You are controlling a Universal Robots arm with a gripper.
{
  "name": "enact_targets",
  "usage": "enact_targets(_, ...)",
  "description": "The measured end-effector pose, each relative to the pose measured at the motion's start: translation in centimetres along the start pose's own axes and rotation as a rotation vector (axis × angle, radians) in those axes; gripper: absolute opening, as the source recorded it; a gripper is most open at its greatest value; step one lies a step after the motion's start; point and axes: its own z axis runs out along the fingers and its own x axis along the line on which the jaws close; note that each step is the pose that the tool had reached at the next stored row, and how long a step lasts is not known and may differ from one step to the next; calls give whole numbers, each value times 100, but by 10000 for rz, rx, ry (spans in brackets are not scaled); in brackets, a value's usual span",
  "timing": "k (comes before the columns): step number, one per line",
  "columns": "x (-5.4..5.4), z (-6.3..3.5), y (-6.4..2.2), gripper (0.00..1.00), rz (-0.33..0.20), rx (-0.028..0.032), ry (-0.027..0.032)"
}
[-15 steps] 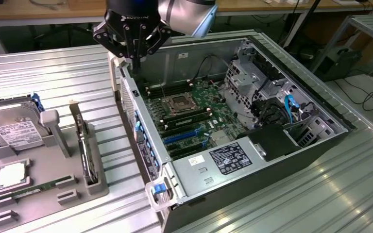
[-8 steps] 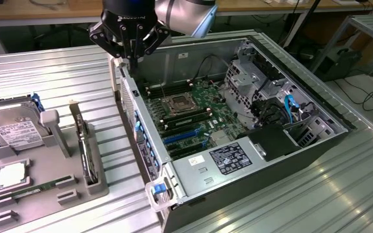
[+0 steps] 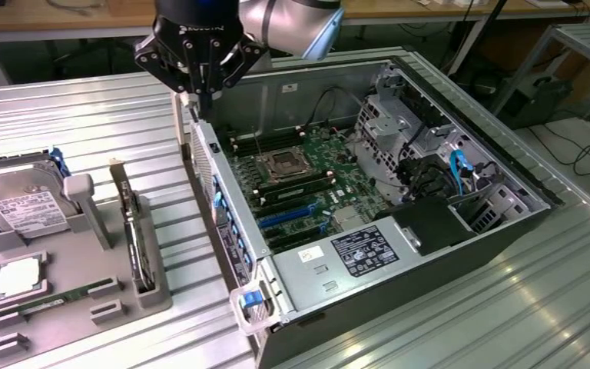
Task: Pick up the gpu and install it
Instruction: 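Reach for the gpu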
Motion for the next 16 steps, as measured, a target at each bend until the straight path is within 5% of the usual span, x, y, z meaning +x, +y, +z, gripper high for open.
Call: enact_targets(16, 148, -4, -15, 11, -1, 1, 1)
